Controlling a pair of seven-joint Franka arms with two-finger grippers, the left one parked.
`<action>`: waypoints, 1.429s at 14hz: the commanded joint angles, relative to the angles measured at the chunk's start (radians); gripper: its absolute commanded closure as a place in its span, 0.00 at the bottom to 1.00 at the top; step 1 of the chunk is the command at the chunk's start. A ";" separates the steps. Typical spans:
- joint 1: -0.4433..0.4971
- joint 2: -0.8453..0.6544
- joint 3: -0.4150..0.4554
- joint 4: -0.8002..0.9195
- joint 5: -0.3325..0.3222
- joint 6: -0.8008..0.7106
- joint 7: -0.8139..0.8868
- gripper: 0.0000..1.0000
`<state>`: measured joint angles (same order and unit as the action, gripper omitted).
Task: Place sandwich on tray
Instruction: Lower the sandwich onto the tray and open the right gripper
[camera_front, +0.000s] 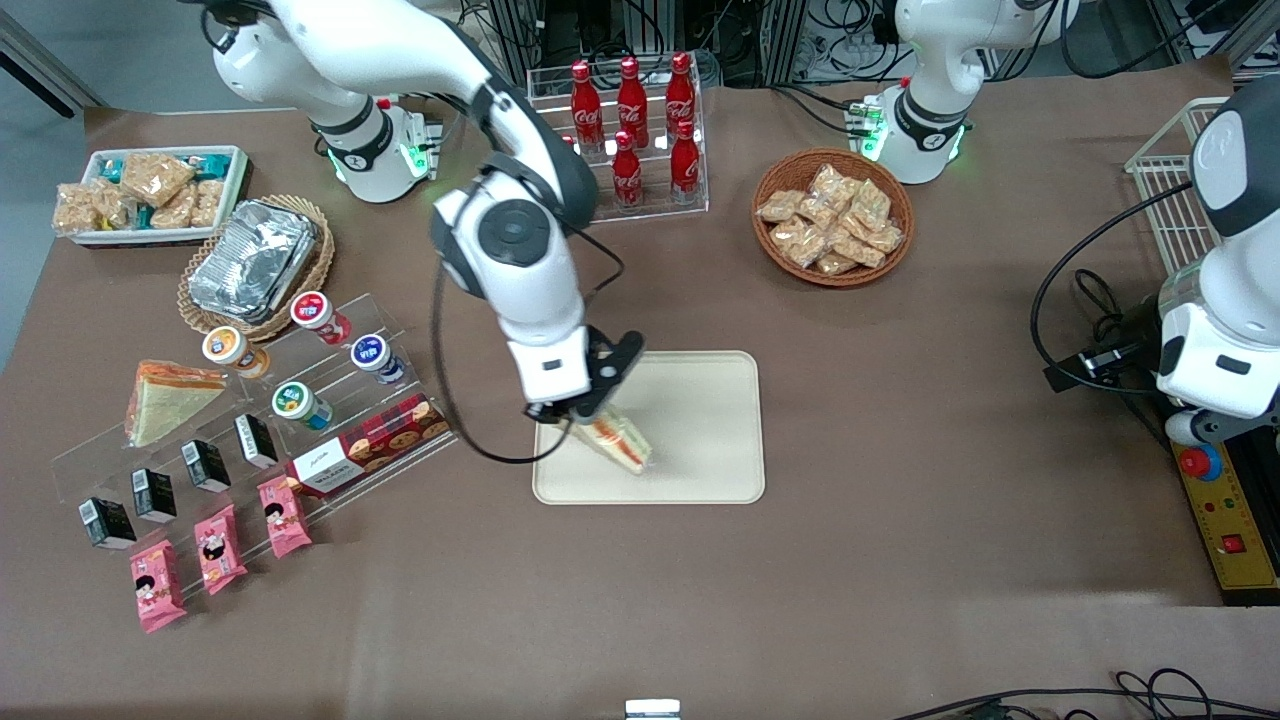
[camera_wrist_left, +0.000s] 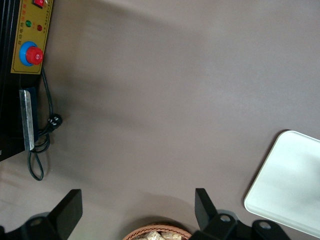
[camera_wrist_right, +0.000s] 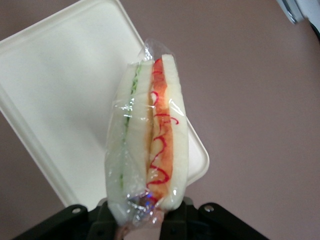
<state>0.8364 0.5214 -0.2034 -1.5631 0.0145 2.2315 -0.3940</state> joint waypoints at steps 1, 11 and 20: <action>-0.005 0.084 -0.011 0.023 -0.010 0.123 -0.142 0.72; -0.005 0.221 0.002 0.023 0.040 0.335 -0.554 0.72; -0.016 0.266 0.001 0.021 0.176 0.341 -0.546 0.50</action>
<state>0.8246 0.7700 -0.2004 -1.5619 0.1517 2.5560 -0.9298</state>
